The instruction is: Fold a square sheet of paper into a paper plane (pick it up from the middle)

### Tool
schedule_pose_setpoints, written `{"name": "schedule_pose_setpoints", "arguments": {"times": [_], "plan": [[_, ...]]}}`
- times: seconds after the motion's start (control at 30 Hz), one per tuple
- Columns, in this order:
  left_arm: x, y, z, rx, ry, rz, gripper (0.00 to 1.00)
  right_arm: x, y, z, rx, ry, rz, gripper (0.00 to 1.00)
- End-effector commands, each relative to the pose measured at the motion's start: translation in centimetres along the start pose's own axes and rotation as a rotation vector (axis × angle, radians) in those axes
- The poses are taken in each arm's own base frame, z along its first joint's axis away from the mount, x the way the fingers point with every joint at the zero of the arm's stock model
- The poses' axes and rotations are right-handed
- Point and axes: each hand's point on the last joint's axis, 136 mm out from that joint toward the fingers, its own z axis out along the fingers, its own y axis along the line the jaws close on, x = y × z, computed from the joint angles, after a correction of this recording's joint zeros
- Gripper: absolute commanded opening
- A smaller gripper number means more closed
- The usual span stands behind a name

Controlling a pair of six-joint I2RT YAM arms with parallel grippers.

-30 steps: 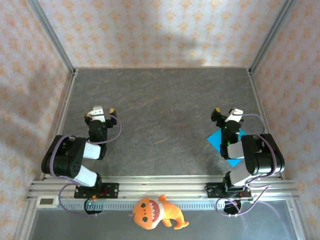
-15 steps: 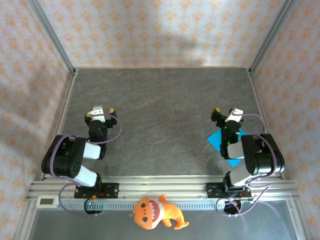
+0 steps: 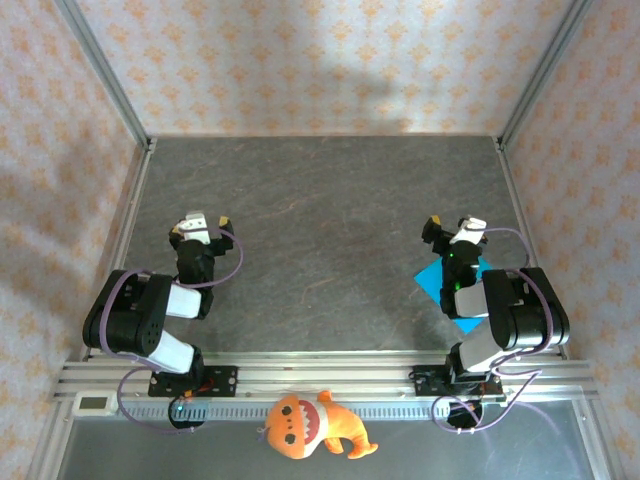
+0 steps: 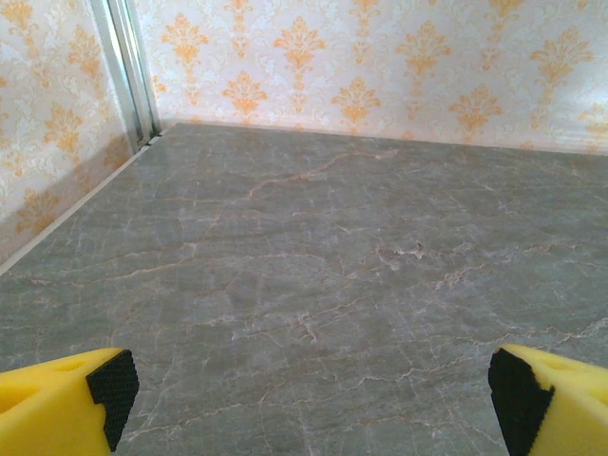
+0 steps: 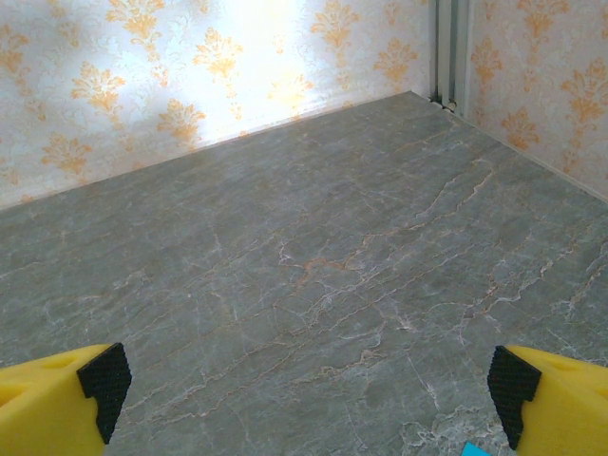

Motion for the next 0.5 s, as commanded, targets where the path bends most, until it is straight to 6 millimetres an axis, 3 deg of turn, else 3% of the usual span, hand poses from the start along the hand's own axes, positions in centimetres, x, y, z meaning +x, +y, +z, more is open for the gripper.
{"name": "schedule_pose_setpoints", "arguments": {"times": [0.0,0.23,0.33,0.47], "plan": [[-1.2,-0.2,0.3,0.020,-0.044,-0.007,0.99,-1.6,0.7,0.0,-0.018,-0.063,-0.010,1.00],[-3.4,0.3,-2.7,0.028,-0.126,-0.036,0.99,-3.8,0.1,-1.0,0.046,-0.098,0.023,1.00],[-4.4,0.4,-3.0,0.030,-0.113,-0.067,0.99,-3.8,-0.9,-0.7,0.127,-0.004,0.045,1.00],[-6.2,0.3,-3.2,0.028,-0.072,-0.141,0.99,-4.8,-2.6,-2.0,0.238,0.022,0.131,1.00]]}}
